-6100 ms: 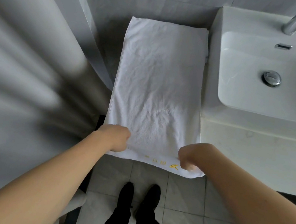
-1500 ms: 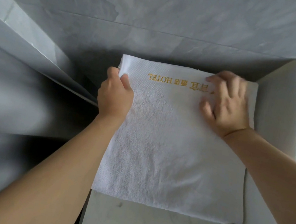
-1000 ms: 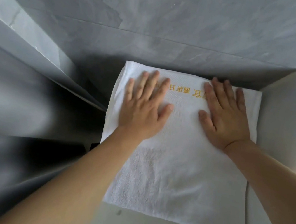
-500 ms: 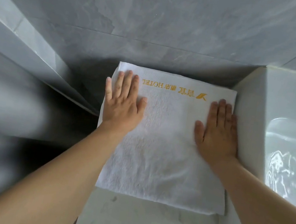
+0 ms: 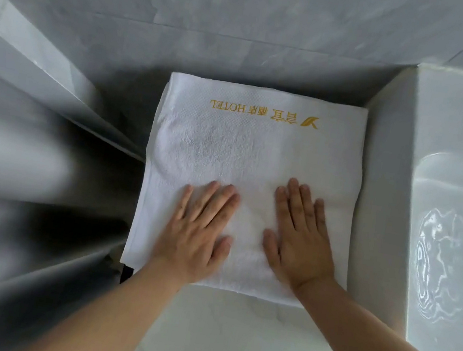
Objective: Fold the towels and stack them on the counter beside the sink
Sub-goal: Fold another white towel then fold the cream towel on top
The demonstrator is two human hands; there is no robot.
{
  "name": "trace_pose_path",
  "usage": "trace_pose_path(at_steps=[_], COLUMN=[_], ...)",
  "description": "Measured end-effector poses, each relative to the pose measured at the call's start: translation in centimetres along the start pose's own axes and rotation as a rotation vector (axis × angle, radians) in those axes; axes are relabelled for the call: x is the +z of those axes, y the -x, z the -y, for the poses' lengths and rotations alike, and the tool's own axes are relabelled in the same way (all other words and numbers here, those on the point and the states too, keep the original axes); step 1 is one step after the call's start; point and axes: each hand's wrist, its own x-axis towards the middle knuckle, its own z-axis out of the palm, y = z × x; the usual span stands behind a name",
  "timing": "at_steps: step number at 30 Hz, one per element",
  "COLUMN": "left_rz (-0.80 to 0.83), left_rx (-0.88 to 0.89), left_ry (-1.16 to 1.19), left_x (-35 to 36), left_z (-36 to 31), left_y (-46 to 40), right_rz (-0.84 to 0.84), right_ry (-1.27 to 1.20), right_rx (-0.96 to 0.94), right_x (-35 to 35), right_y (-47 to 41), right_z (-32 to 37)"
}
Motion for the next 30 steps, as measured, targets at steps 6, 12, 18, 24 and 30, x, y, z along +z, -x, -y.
trace_pose_path(at_steps=[6,12,18,24,30], left_rz=[-0.051,-0.084,-0.102,-0.117,-0.158], left_rx=[0.003,-0.011,-0.022,-0.048,-0.043], left_ry=[-0.022,-0.004,0.022,0.039,0.073], left_x=[0.2,0.3,0.3,0.5,0.6], left_z=[0.1,0.0,-0.2,0.0,0.2], left_y=[0.2,0.4,0.4,0.5,0.4], right_rz=[-0.017,0.008,0.014,0.041,0.04], right_ry=[0.019,0.03,0.018,0.053,0.104], right_rx=[-0.141,-0.188,-0.034,0.102,0.099], right_x=[0.0,0.2,0.9,1.1,0.8], right_y=[0.2,0.3,2.1,4.4,5.2], right_z=[-0.1,-0.1,0.7,0.2,-1.1])
